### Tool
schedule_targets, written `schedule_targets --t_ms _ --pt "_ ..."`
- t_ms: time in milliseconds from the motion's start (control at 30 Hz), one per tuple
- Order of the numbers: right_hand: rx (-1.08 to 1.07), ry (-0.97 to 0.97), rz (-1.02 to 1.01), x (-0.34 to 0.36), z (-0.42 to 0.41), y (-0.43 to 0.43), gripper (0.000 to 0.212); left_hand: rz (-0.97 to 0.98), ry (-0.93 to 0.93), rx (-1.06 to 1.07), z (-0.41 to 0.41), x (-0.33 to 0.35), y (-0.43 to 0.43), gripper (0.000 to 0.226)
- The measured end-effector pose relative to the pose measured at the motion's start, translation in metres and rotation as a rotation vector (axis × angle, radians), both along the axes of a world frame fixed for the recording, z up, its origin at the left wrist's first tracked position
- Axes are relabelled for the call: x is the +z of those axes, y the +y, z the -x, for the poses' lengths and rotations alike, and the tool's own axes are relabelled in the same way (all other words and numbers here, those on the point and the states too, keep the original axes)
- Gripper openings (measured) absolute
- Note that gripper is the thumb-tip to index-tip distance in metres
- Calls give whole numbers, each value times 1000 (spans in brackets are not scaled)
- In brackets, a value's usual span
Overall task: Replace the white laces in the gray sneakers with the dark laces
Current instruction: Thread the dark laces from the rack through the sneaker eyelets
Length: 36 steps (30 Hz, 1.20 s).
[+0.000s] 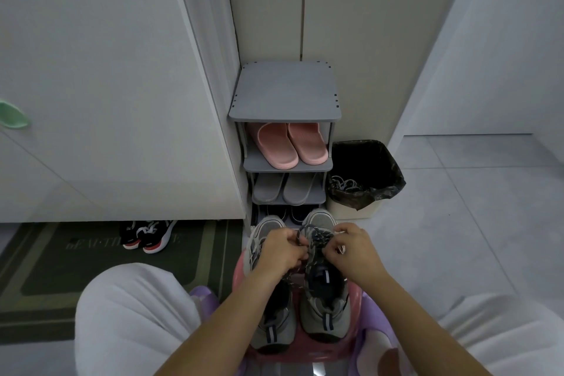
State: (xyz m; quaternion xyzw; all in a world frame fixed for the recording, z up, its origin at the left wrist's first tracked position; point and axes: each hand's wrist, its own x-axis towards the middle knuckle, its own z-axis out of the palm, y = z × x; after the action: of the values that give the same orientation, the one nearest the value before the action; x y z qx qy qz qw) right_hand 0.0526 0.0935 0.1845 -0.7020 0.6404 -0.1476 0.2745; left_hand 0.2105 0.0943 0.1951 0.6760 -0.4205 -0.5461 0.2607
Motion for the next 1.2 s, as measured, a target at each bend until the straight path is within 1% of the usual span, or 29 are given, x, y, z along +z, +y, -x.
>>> schedule_targets --t_ms 100,333,433,567,767,900,1000,1133,1200 --pt "65 93 -24 -3 -1 7 15 24 -71 -4 3 -5 -2 26" --pt "100 137 -45 1 -7 8 23 41 -116 36 3 -11 -5 27" --pt "105 141 -55 2 -10 8 24 44 -115 49 3 -12 -5 26" --pt "109 145 -59 3 -13 8 25 39 -123 11 3 -11 -6 27" --pt "60 84 -100 -1 -14 6 24 -10 -67 29 2 -8 -7 24" --pt "51 65 -114 -3 -14 5 24 -15 -84 25 1 -7 -6 24" --pt "40 63 -121 -5 -14 5 23 8 -137 -10 2 -9 -7 25" --pt "35 62 -132 -8 -15 5 22 125 -292 -101 7 -10 -4 30" --pt "32 65 -134 -9 -16 6 21 158 -324 -124 10 -12 -3 30"
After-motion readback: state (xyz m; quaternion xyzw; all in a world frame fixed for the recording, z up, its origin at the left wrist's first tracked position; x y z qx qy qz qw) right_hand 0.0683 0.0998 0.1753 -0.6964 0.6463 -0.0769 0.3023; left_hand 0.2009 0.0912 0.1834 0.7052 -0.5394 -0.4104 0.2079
